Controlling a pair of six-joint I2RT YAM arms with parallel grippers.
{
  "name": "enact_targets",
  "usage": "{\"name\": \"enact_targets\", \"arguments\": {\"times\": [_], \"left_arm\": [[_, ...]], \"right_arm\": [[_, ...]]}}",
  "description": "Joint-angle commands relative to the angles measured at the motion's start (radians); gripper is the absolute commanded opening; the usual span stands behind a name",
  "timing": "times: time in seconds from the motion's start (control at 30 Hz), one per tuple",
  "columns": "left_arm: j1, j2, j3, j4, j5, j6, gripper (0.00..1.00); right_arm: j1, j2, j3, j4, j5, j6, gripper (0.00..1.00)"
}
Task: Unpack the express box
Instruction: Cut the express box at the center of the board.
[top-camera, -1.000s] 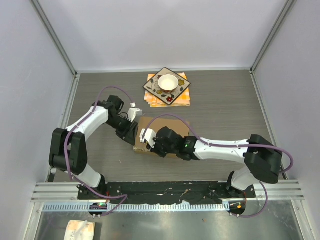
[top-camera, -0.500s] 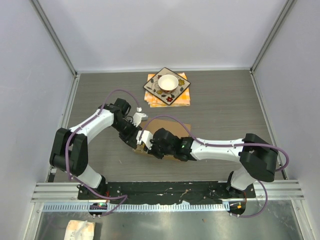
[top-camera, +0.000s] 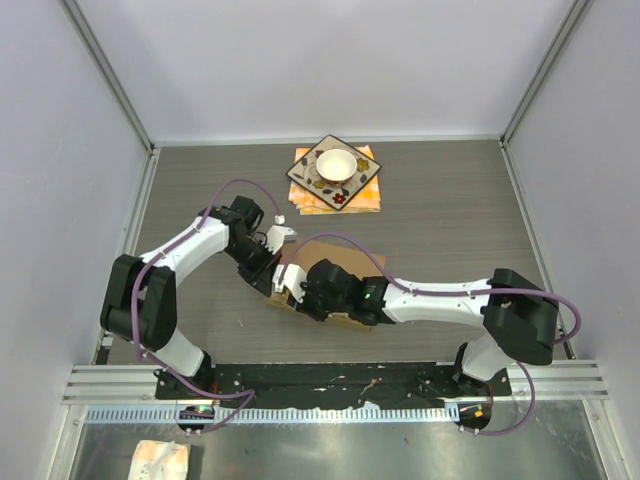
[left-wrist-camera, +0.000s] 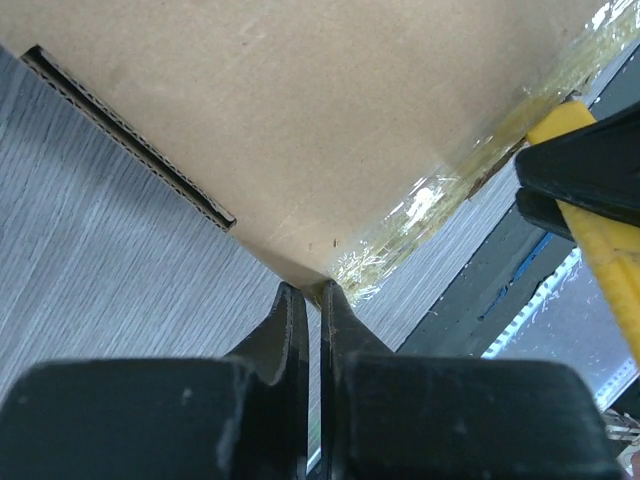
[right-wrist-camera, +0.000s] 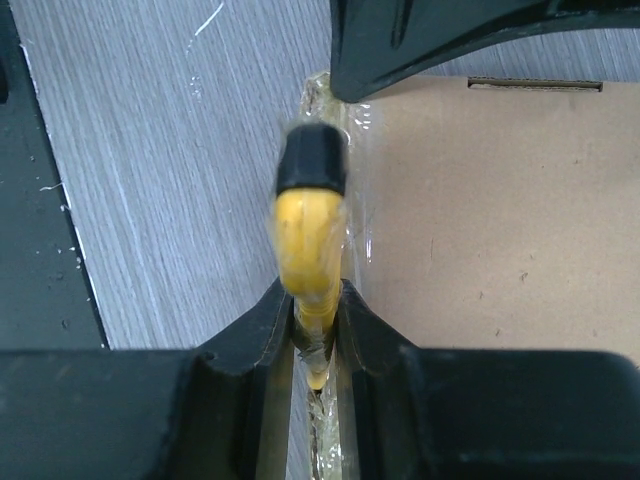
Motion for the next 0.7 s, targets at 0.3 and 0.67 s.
{"name": "enact_targets", "arguments": {"times": [0.3,0.67], "left_arm": [[-0.019,0.102,-0.046,0.144,-0.334,0.071,0.00],[0.001,0.105,-0.035,0.144,-0.361,0.088,0.00]], "right_arm": [[0.012,-0.214,-0.074,-0.150,0.038,0.038,0.01],[0.029,-0.305,-0.112,-0.321,0.119,0.114,0.01]]}}
